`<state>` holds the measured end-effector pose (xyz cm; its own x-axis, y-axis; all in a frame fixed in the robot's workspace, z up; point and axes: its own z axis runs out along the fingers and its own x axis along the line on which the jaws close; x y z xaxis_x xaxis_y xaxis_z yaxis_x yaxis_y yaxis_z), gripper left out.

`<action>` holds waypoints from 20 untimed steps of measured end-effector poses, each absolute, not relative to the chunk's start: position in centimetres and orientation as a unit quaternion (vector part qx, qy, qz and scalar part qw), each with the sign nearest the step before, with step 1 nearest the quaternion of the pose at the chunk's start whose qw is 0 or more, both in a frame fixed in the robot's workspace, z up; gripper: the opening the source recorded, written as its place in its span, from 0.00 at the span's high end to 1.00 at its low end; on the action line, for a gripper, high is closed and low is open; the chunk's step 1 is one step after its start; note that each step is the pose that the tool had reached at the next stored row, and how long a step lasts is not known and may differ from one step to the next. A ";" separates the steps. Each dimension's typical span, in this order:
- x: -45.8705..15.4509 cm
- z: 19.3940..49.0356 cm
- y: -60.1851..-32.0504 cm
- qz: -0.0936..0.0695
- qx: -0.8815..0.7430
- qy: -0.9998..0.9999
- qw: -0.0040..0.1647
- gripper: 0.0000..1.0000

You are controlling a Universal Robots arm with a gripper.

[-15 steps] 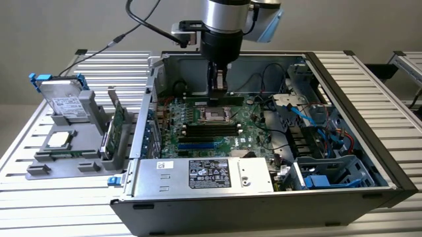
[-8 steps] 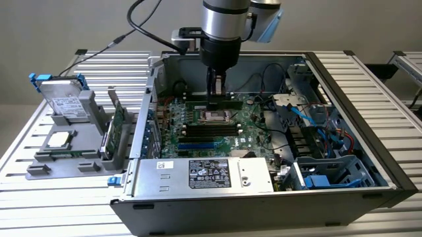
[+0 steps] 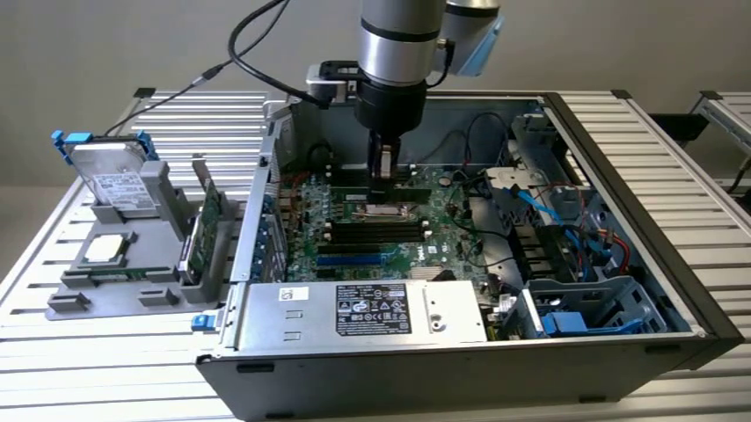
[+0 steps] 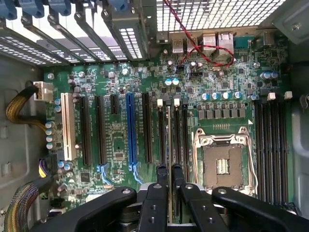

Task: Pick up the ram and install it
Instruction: 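Insert the ram into the slot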

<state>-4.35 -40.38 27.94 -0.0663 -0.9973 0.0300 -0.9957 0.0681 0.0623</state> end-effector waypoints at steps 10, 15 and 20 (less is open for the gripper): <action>-4.3 26.1 -40.1 -0.013 0.683 -0.730 0.032 0.84; -4.3 25.2 -40.0 -0.012 0.683 -0.730 0.032 0.84; -4.3 24.3 -40.0 -0.012 0.684 -0.728 0.032 0.84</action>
